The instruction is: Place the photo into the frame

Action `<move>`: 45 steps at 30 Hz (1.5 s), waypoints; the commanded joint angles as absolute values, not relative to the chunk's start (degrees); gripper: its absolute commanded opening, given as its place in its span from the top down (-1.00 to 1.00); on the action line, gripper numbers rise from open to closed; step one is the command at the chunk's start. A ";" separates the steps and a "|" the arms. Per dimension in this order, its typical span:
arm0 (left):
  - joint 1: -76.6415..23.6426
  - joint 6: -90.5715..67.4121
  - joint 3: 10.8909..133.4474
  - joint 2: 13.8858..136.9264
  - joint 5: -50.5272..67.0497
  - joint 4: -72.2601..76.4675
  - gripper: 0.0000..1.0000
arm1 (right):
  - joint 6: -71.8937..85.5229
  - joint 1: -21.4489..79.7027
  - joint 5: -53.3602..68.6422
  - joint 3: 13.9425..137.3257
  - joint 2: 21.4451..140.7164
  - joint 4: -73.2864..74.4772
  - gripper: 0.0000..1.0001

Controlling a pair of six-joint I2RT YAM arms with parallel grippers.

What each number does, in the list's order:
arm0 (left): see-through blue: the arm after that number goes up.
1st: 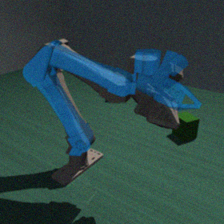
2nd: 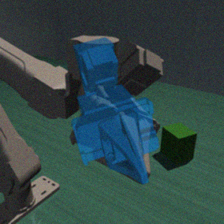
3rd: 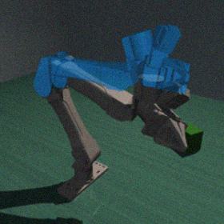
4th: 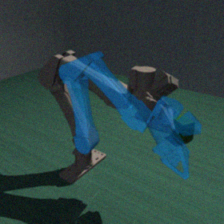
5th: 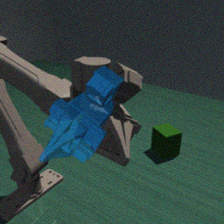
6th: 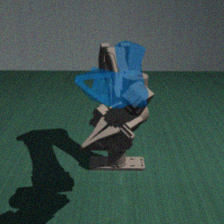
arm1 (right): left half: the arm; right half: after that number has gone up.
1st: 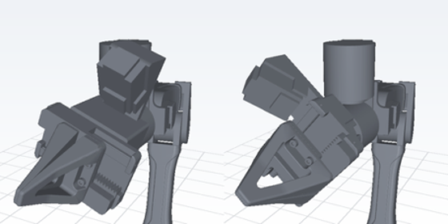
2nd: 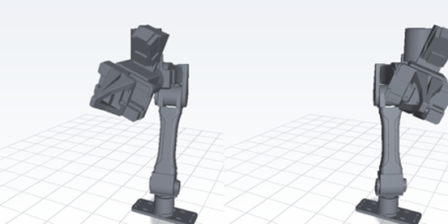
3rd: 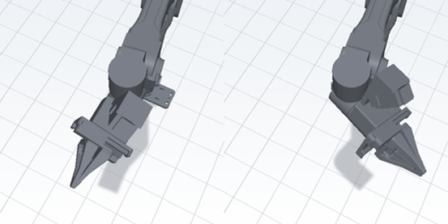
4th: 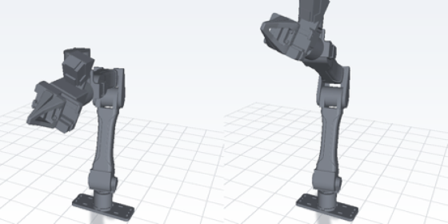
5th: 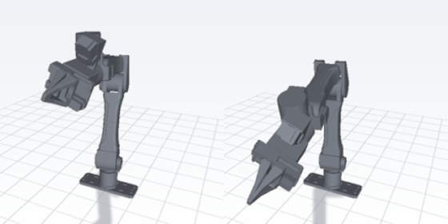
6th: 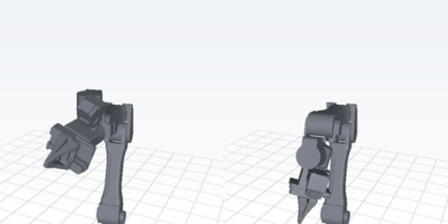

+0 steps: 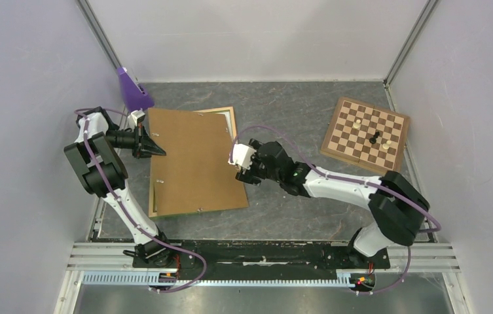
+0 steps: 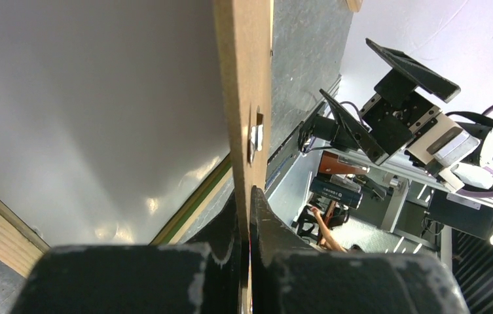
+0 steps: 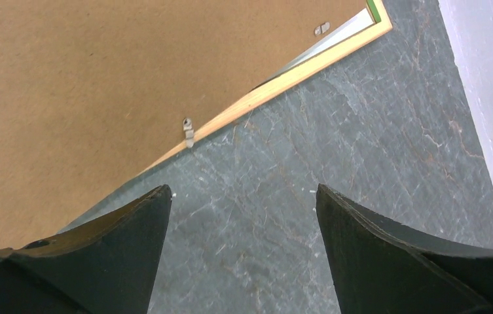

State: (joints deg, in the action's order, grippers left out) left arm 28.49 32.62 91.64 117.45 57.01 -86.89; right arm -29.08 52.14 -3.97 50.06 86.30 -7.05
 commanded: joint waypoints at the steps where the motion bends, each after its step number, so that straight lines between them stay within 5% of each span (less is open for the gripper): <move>1: 28.78 40.25 94.44 118.52 51.89 -83.55 0.95 | -31.94 52.47 -5.85 55.88 91.49 -10.12 -0.68; 35: 28.72 43.66 94.83 119.52 49.77 -85.52 0.95 | -37.50 50.11 -7.27 65.82 107.75 -11.48 -0.59; 45: 28.91 48.34 96.94 120.21 51.68 -91.67 0.95 | -16.84 44.15 -5.54 73.75 108.60 -7.74 -0.59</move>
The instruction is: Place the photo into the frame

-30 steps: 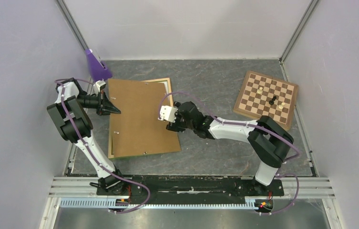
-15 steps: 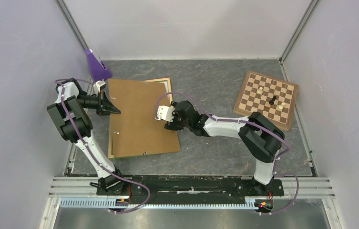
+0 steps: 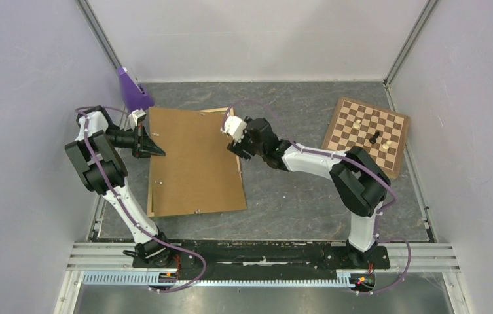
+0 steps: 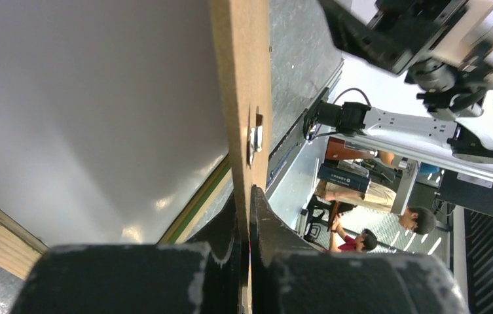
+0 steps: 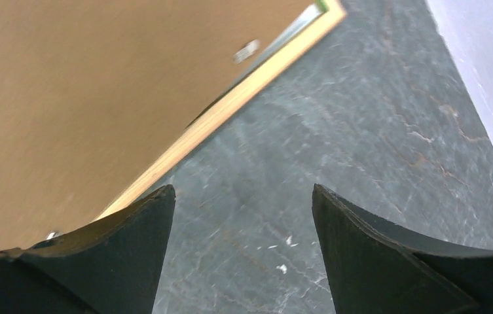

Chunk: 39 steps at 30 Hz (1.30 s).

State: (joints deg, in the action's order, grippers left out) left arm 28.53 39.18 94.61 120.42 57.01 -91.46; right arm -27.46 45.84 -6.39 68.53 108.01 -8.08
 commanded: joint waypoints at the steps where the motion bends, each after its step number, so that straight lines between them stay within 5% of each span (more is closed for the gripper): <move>1: 28.92 48.43 96.86 119.94 51.55 -91.81 0.95 | -15.48 44.11 -5.31 74.42 108.91 -7.43 -0.59; 24: 31.29 47.30 91.21 115.08 63.73 -94.48 0.96 | 2.10 38.40 3.45 84.59 120.35 -4.40 -0.48; 39: 34.41 49.84 86.63 113.14 61.60 -94.48 0.95 | 5.26 38.23 4.08 93.44 127.37 -1.65 -0.44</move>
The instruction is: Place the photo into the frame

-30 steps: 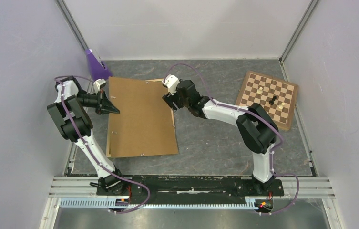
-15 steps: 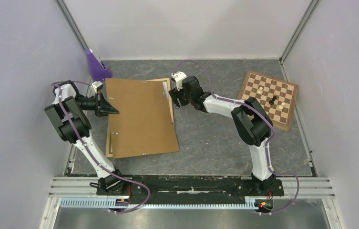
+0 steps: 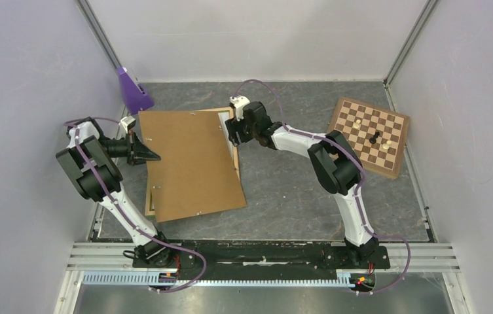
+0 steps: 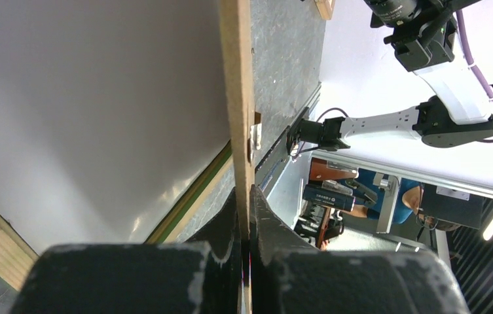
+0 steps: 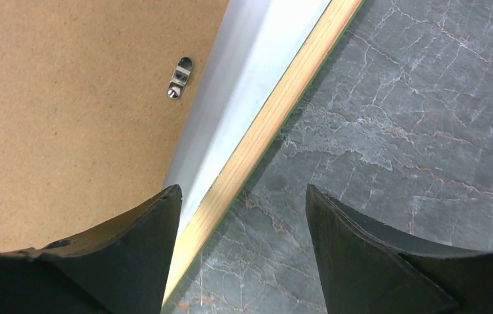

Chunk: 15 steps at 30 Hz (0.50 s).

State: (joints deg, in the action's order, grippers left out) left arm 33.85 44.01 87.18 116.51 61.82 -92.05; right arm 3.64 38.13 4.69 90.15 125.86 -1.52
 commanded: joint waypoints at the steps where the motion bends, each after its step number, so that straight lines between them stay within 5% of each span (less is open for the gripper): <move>1: 34.45 50.15 86.44 113.12 61.32 -94.46 0.95 | 5.41 38.23 3.85 93.63 127.75 -1.58 -0.43; 15: 34.45 51.89 86.53 114.10 59.68 -94.46 0.96 | 6.92 38.15 3.79 96.68 132.01 -0.53 -0.15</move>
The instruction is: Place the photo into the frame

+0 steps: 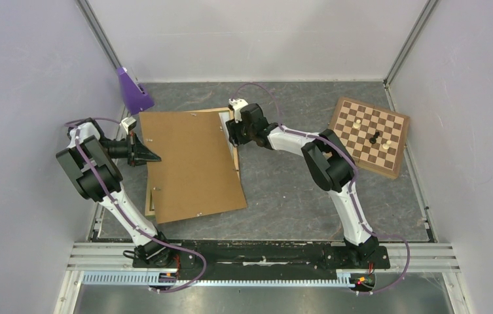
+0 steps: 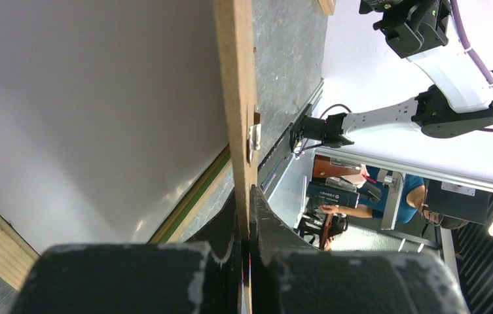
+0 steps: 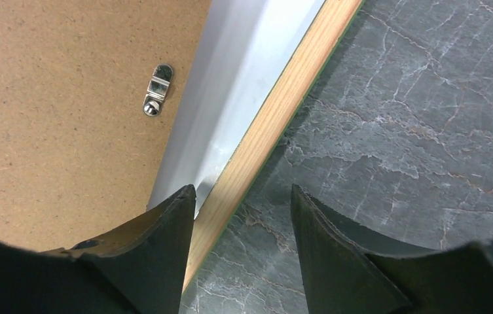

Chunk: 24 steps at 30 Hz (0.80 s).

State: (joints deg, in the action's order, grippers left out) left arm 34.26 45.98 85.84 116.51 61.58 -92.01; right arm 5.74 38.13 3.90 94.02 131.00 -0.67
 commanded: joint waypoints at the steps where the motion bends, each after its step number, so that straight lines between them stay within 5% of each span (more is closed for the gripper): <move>1: 34.45 51.94 86.65 114.18 59.56 -94.47 0.96 | 6.94 38.14 3.76 96.50 132.14 -0.44 -0.12; 12: 34.30 53.79 89.19 115.60 57.92 -94.38 0.96 | 6.90 37.01 3.30 91.92 129.73 -1.05 0.38; 24: 27.29 43.30 89.37 116.40 57.43 -84.50 0.95 | 3.50 34.00 2.59 79.80 120.69 -2.72 0.66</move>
